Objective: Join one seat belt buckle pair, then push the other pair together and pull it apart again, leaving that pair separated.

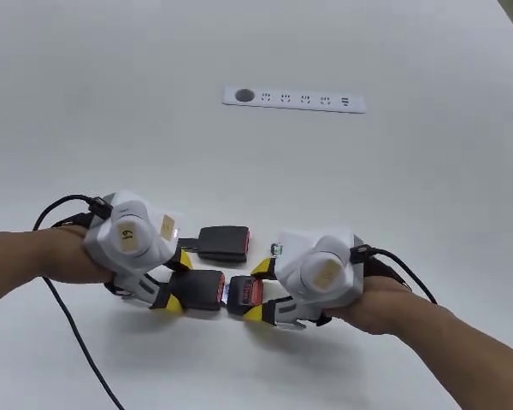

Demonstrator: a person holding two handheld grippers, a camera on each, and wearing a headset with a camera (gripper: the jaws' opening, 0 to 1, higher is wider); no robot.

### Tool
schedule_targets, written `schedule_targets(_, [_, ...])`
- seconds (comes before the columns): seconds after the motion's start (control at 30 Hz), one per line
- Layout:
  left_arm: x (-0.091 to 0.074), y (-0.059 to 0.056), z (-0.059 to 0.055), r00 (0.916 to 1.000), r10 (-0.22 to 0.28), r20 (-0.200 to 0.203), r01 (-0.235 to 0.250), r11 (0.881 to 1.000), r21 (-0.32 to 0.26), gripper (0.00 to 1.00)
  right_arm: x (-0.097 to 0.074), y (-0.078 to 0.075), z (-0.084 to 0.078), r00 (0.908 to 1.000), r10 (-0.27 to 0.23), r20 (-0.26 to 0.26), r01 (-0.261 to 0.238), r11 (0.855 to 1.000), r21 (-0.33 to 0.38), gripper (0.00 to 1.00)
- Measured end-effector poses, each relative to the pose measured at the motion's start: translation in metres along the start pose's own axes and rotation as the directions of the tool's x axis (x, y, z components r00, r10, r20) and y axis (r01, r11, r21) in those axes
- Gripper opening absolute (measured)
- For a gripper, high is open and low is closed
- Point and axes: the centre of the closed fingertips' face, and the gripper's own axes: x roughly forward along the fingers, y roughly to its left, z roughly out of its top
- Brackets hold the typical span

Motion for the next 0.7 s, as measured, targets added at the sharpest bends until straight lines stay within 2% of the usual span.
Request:
schedule_targets(0.07, [0.0003, -0.0003, 0.0017, 0.9999, 0.002, -0.01, -0.002, 1.0, -0.004, 0.32, -0.0003, 0.0003, 0.0015, 1.0, -0.004, -0.003, 0.004, 1.0, -0.006, 0.28])
schedule_targets(0.1, [0.0002, 0.0001, 0.0015, 0.9999, 0.004, -0.013, -0.004, 1.0, -0.025, 0.32, 0.0011, -0.0003, 0.0023, 0.9999, -0.009, -0.011, 0.01, 1.0, 0.002, 0.28])
schedule_targets(0.17, [0.0003, 0.0007, 0.0015, 1.0, 0.003, -0.004, -0.003, 0.999, -0.039, 0.32, 0.0012, 0.0004, 0.0024, 0.9998, -0.018, -0.01, 0.018, 1.0, 0.005, 0.28])
schedule_targets(0.3, [0.001, -0.001, 0.0012, 1.0, -0.004, -0.004, 0.004, 1.0, -0.004, 0.32, -0.0026, 0.002, 0.0019, 1.0, -0.004, 0.003, 0.004, 1.0, 0.001, 0.28])
schedule_targets(0.47, [0.0014, 0.0003, 0.0006, 1.0, -0.006, -0.001, 0.006, 1.0, -0.01, 0.32, -0.0031, 0.0035, 0.0018, 0.9999, 0.008, 0.009, -0.008, 1.0, -0.001, 0.29])
schedule_targets(0.7, [0.0014, -0.001, 0.0016, 0.9997, -0.005, -0.024, 0.005, 1.0, 0.002, 0.34, -0.0049, 0.0054, 0.0024, 0.9999, 0.006, 0.015, -0.005, 1.0, -0.022, 0.3])
